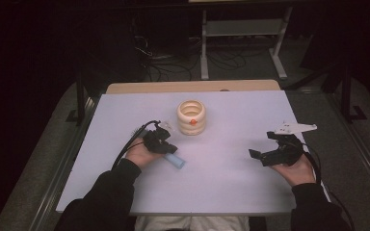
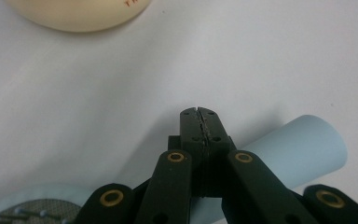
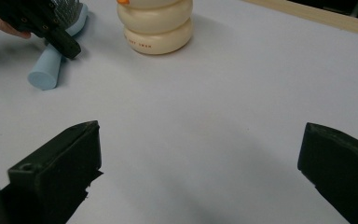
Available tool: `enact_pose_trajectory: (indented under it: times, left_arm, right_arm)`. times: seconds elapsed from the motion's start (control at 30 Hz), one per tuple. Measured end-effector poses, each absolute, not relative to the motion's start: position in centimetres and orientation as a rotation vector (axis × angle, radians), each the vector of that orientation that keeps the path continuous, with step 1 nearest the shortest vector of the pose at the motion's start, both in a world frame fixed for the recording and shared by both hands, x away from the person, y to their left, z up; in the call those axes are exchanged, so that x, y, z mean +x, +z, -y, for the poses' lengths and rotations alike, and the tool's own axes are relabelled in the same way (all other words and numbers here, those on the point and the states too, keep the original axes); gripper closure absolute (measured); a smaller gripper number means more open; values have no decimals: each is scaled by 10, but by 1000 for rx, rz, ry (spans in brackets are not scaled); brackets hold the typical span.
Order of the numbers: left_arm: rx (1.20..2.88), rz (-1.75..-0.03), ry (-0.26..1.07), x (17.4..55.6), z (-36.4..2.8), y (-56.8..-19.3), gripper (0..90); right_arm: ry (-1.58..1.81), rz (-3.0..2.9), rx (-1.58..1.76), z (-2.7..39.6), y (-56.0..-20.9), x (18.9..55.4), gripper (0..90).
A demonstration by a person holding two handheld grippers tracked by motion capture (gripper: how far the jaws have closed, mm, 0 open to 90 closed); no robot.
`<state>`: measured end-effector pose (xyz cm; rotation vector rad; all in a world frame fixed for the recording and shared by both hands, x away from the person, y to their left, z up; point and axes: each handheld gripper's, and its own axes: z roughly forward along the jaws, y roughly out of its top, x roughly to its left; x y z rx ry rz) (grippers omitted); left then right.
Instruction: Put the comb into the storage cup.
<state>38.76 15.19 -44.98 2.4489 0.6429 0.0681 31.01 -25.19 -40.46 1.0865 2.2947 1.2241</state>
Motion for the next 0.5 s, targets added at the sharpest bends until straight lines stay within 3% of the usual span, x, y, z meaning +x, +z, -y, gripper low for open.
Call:
enact_pose_trajectory:
  times: [0.5]
  left_arm:
    - [2484, -614, 53, 362, -176, -450, 898]
  right_arm:
    - [1230, -2294, 1092, 252, -405, 310, 0]
